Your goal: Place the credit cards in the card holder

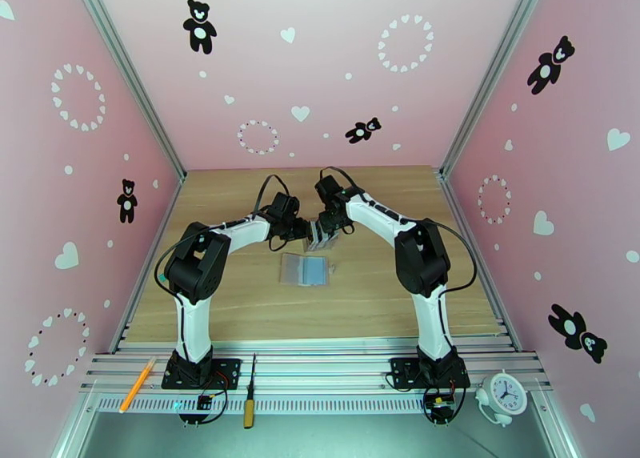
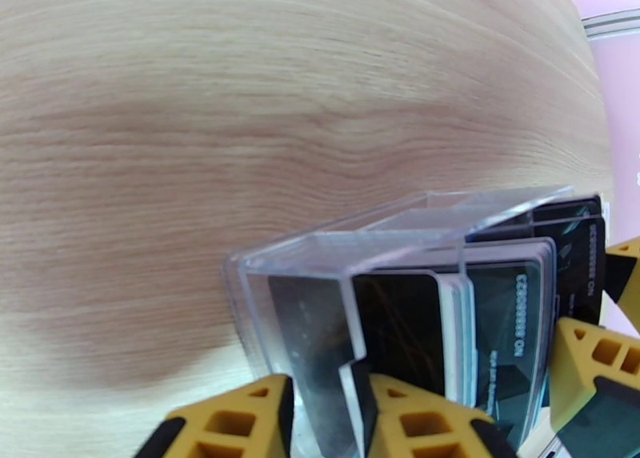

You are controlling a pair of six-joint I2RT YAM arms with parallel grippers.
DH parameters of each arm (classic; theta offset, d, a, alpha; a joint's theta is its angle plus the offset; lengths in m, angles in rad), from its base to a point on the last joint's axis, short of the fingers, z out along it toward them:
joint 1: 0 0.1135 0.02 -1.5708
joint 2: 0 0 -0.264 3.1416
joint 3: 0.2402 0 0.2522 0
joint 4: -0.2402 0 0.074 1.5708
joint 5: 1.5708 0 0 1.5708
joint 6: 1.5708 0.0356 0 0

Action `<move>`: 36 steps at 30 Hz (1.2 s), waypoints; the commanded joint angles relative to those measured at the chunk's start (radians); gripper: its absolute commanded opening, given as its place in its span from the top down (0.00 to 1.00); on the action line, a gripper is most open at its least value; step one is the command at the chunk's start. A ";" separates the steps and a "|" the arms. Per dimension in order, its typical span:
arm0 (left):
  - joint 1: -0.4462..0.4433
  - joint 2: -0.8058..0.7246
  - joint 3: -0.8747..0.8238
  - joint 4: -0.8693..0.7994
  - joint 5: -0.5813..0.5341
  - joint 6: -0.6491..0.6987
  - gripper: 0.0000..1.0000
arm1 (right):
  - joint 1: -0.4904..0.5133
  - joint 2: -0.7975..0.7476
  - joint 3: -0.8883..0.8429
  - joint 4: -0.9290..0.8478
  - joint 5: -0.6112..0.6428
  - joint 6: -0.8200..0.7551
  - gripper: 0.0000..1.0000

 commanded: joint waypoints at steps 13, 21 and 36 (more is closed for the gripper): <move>0.002 0.023 0.004 -0.005 0.014 -0.008 0.69 | -0.008 -0.037 0.009 -0.027 0.052 -0.005 0.57; 0.002 0.024 0.004 -0.005 0.017 -0.011 0.69 | -0.007 -0.057 0.008 -0.032 0.060 -0.007 0.60; 0.002 0.028 0.005 -0.003 0.019 -0.012 0.70 | 0.004 -0.053 0.014 -0.032 0.038 -0.010 0.76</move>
